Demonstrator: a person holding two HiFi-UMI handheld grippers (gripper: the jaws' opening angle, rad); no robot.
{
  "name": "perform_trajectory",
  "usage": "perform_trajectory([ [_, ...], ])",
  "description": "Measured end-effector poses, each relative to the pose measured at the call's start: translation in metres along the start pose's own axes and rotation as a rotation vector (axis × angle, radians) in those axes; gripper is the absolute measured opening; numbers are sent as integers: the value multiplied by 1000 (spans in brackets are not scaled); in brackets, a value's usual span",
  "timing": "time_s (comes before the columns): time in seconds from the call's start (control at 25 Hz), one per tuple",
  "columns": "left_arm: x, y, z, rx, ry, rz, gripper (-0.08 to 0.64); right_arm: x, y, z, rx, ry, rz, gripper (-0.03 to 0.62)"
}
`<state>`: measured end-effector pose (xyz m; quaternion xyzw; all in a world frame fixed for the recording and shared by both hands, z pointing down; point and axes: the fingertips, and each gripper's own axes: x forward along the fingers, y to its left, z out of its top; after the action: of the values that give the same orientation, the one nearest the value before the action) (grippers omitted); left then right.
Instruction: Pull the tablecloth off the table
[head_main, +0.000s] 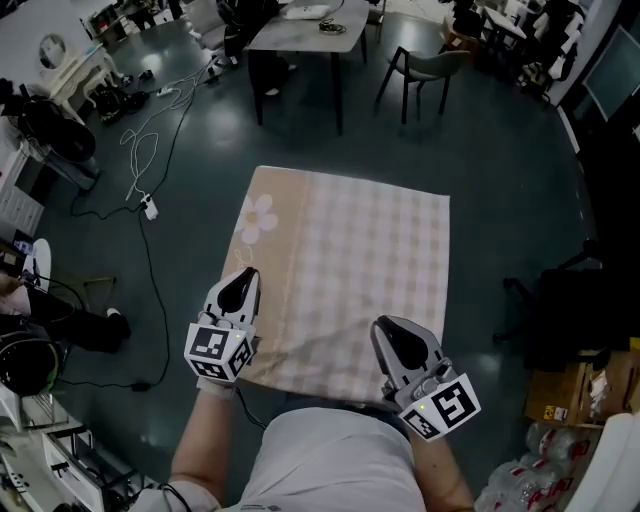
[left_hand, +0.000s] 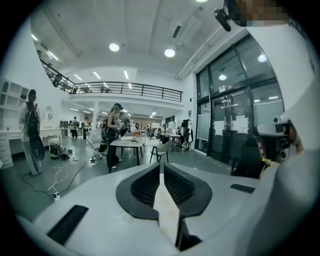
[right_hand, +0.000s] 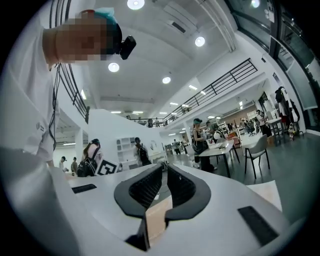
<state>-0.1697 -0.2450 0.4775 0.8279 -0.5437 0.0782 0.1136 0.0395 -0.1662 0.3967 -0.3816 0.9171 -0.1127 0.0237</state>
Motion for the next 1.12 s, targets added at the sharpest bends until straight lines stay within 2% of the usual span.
perform_trajectory([
  [0.28,53,82,-48,-10,105,32,9,63,26,-22,-15,121,57,27],
  [0.4,80,111,-71,-10,164,25,9,81,31,-30,-23,158,56,26],
  [0.52,111,142,-91,-37,207,14,13,96,35,-39,9,180,50,27],
  [0.64,145,167,-114,-53,265,-10,90,108,39,-53,38,206,28,26],
  [0.92,216,228,-159,-59,349,-24,150,123,53,-94,51,325,-5,27],
  [1.0,236,244,-172,-102,368,-21,191,123,51,-103,45,354,-28,28],
  [1.12,258,259,-193,-196,394,-12,250,122,48,-113,98,367,-64,28],
])
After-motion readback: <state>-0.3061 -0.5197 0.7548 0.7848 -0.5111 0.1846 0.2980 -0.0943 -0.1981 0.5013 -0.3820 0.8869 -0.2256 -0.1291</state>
